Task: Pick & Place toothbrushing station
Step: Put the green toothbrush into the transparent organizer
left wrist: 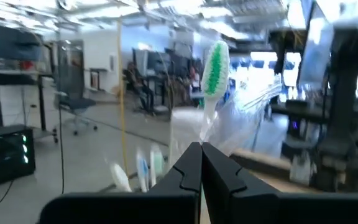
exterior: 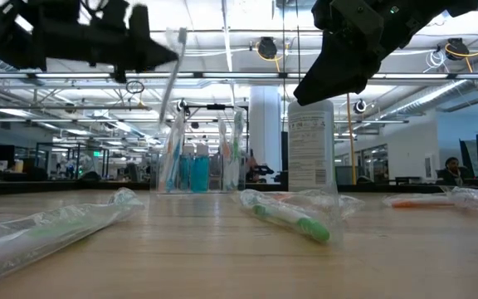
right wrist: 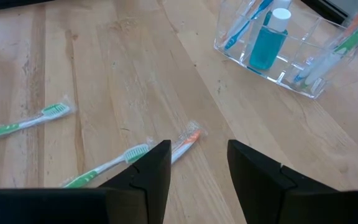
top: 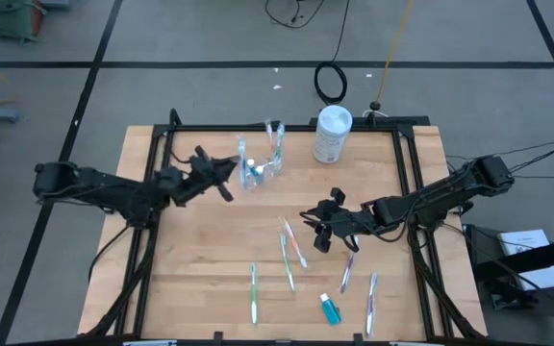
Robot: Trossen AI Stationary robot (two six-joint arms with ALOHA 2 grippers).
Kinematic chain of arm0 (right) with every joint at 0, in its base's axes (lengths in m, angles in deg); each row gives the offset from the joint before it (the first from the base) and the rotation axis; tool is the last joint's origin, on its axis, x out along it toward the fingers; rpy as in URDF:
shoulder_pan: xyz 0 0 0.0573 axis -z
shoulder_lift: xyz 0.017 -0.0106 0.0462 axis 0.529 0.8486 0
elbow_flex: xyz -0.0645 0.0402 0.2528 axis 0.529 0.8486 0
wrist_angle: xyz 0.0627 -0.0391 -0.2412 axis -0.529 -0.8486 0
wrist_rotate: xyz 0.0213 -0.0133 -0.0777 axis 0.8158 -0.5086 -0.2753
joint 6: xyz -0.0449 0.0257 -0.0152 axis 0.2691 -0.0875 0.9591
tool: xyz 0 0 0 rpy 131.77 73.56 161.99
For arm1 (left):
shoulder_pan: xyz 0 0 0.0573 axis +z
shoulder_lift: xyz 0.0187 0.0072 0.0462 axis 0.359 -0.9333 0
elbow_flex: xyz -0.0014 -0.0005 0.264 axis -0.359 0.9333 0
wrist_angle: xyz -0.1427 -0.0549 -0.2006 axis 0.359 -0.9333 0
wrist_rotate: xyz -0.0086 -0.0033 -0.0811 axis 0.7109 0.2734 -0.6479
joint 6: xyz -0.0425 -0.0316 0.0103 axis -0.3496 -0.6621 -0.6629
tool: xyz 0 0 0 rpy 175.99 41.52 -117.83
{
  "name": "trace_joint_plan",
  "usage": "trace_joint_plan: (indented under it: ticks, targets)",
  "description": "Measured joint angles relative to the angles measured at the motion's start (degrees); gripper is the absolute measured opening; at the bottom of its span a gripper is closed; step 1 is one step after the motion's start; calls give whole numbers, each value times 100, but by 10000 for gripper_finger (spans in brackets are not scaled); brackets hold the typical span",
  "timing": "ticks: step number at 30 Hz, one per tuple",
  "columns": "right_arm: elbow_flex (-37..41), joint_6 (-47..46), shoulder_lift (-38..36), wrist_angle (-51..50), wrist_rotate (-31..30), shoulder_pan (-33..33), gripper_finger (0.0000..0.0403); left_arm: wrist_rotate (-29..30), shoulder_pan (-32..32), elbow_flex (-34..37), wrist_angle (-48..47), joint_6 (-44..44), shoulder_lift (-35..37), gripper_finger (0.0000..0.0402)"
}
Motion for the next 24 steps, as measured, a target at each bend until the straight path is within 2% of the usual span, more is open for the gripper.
trace_joint_plan:
  ticks: [2,7,10,16,24]
  targets:
    - [0,-1,0,0,0,0,153,-74,103,23,5,-30,-251,3]
    - [0,-1,0,1,0,0,153,-59,219,11,685,-208,-923,3]
    - [0,-1,0,0,0,0,153,-27,223,15,1024,13,-1322,3]
    - [0,-8,0,1,0,0,153,115,353,12,1007,-127,-2044,3]
    - [0,-6,0,0,0,0,153,834,269,13,1005,-408,-2243,3]
